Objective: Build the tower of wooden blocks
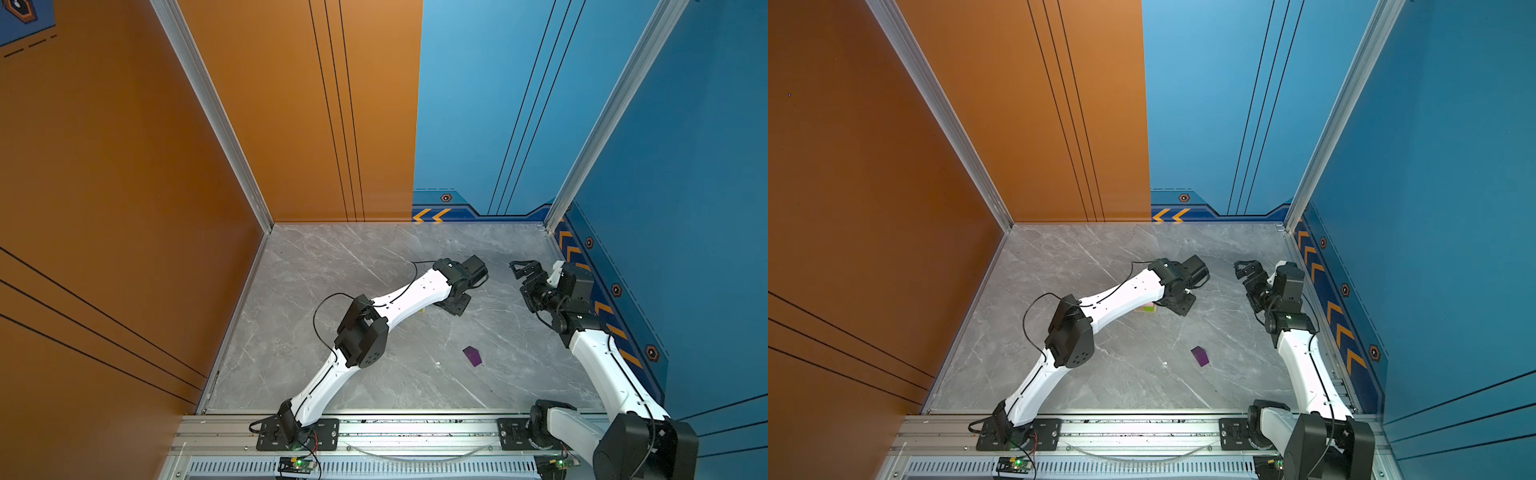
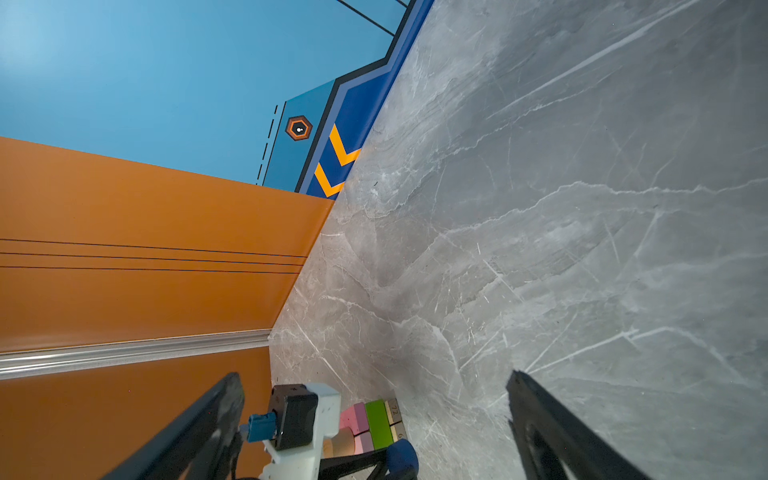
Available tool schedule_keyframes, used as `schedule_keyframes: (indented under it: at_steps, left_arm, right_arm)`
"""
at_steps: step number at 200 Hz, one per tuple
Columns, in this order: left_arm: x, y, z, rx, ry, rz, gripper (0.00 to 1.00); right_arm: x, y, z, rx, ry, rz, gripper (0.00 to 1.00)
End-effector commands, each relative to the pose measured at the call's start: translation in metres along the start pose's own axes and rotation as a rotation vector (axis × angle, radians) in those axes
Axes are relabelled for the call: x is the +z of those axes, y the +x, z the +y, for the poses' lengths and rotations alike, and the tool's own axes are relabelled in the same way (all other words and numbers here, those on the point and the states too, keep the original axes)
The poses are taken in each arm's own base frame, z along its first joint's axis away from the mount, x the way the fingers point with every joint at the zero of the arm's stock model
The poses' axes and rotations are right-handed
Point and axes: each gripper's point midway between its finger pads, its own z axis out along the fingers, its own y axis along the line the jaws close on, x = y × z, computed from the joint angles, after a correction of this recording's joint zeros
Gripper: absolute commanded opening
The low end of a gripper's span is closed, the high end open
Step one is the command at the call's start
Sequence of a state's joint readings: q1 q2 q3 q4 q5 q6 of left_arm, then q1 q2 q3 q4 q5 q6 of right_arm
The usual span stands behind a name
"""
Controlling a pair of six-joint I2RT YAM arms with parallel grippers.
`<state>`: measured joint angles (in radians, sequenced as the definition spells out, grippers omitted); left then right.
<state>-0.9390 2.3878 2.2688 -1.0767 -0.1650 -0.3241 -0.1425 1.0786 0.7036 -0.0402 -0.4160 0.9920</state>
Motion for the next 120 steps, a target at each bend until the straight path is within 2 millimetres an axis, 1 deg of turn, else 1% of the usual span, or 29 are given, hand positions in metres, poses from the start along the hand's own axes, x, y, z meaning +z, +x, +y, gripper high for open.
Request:
schedule_keyframes:
  at_steps: [1,63,101,120]
  left_arm:
    - [-0.043,-0.005,0.007,0.039,-0.018,-0.043,0.32]
    - [-0.074,-0.002,0.021,0.081,-0.04,-0.058,0.33]
    - [-0.085,0.001,0.05,0.048,-0.076,-0.056,0.33]
    - [-0.089,0.005,0.062,0.031,-0.086,-0.051,0.33]
  right_arm:
    - [0.001,-0.001,-0.002,-0.002,-0.001,0.004,1.0]
    - [0.003,-0.001,-0.003,-0.001,0.001,0.009,1.0]
    - [0.004,0.0,-0.004,-0.001,0.001,0.016,1.0]
    - [0.004,-0.001,-0.005,0.0,0.003,0.014,1.0]
